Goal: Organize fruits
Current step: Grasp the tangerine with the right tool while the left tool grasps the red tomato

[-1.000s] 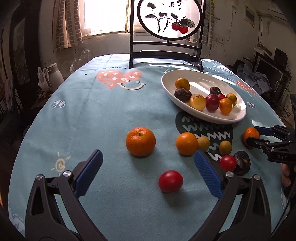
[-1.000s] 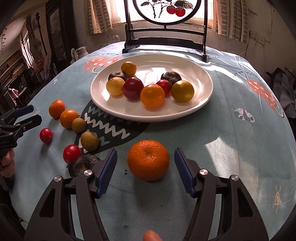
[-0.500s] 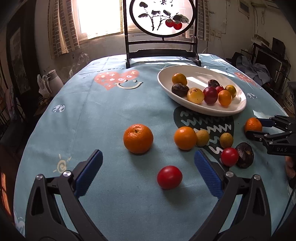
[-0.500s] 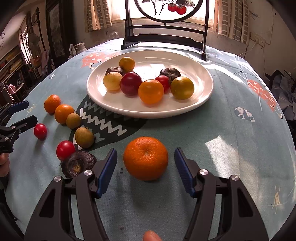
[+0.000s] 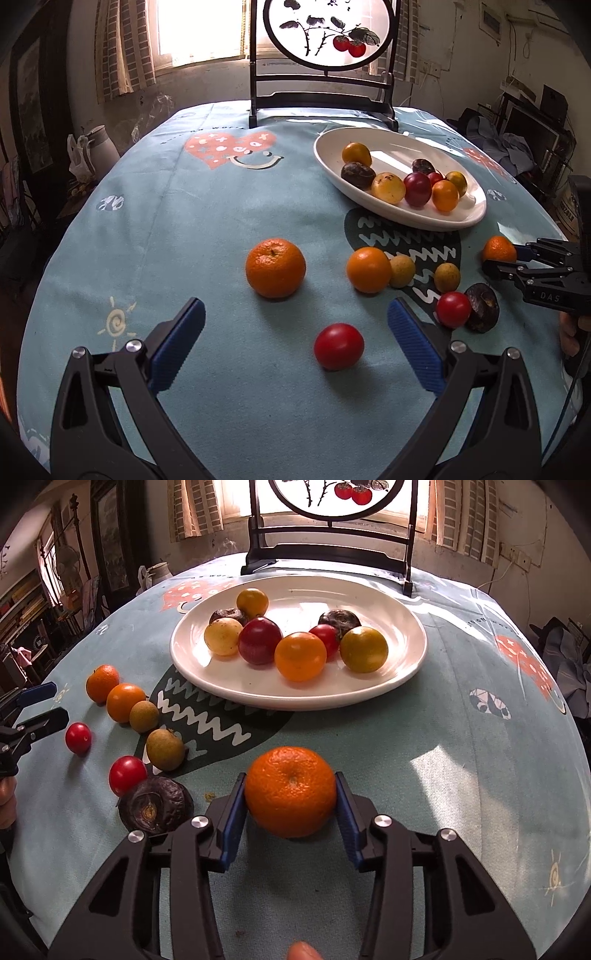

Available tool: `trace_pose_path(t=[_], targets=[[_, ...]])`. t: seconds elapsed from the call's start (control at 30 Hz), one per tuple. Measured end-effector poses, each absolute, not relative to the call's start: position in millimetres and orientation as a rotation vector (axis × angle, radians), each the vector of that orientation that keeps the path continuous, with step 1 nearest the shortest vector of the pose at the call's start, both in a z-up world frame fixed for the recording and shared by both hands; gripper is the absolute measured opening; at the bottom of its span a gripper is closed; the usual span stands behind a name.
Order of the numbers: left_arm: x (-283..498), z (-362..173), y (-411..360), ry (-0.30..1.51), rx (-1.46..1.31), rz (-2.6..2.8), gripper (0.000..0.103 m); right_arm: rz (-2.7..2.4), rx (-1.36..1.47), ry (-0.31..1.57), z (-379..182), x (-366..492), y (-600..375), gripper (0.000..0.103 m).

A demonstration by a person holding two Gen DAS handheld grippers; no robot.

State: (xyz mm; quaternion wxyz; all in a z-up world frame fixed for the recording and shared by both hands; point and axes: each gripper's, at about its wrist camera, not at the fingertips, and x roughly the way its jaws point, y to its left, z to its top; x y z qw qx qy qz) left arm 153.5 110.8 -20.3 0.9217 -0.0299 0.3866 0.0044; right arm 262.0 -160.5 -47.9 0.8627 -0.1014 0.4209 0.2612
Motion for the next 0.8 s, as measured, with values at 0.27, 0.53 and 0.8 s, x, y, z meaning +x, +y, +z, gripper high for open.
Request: trace_pose_path(t=[0.27,0.53,0.8], targets=[[148.9,-31.8,85.6,0.846,0.010,-0.155,0.073,0.543,-0.189,0.887,-45.7,261.4,-163.5,0.045],[158.5,-42.9,93.5,0.913,-0.039,-0.138,0.058,0.536,-0.197,0.894,-47.4,260.9,-162.1,0.045],[162.2,-48.5,94.8,0.947,-0.053,-0.133,0.042,0.534,-0.210,0.893,-47.8,260.4,-161.3,0.045]])
